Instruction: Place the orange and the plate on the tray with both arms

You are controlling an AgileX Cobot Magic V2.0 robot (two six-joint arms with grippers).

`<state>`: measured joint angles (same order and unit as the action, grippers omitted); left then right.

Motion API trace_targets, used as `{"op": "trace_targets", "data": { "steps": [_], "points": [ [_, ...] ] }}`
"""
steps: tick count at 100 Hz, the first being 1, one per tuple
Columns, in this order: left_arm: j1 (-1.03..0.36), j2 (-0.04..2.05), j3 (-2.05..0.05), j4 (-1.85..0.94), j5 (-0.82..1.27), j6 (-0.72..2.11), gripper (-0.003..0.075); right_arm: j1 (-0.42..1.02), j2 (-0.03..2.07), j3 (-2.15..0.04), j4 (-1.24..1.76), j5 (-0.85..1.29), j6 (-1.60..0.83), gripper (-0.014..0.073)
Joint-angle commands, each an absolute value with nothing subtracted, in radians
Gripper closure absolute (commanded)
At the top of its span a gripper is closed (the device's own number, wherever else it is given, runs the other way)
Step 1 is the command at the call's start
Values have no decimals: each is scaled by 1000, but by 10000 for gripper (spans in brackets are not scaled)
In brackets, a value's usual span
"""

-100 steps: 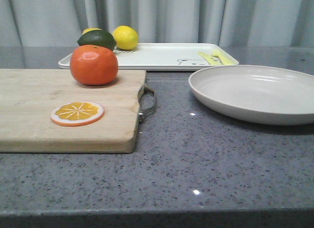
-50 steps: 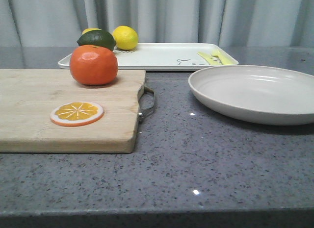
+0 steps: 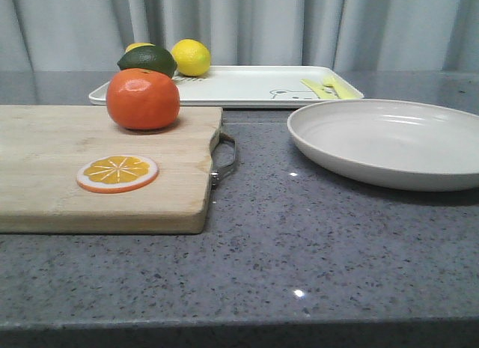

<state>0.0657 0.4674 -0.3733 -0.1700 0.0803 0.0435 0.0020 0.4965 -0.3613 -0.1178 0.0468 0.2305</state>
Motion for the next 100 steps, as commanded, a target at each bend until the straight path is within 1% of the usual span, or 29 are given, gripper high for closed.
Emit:
{"op": "trace_targets", "data": {
  "steps": [1, 20, 45, 63, 68, 73, 78, 87, 90, 92, 97, 100],
  "points": [
    [65, 543, -443, -184, 0, 41, 739, -2, 555, -429, -129, -21, 235, 654],
    [65, 634, -473, -185, -96, 41, 739, -2, 629, -465, -129, -45, 235, 654],
    [65, 693, -484, -186, -110, 41, 739, -2, 635, -454, -129, -45, 235, 654],
    [65, 765, -574, -186, -15, 41, 736, -2, 635, -454, -129, -48, 235, 654],
    [61, 789, -601, -186, 10, 41, 724, -2, 635, -454, -129, -48, 235, 654],
    [48, 812, -623, -186, 19, 41, 691, -2, 635, -454, -129, -48, 235, 654],
    [28, 828, -644, -186, 19, 41, 634, -2, 635, -454, -129, -48, 235, 654],
    [-25, 861, -678, -186, 19, 41, 475, -2, 635, -454, -129, -48, 235, 654],
    [-43, 871, -687, -186, 19, 41, 402, -2, 635, -454, -129, -48, 235, 654],
    [-57, 879, -693, -186, 17, 41, 372, -2, 635, -454, -129, -48, 235, 654],
    [-90, 898, -708, -186, 14, 41, 266, -2, 635, -454, -129, -48, 235, 654],
    [-112, 910, -720, -186, 14, 41, 220, -2, 635, -454, -129, -48, 235, 654]
  ]
}}
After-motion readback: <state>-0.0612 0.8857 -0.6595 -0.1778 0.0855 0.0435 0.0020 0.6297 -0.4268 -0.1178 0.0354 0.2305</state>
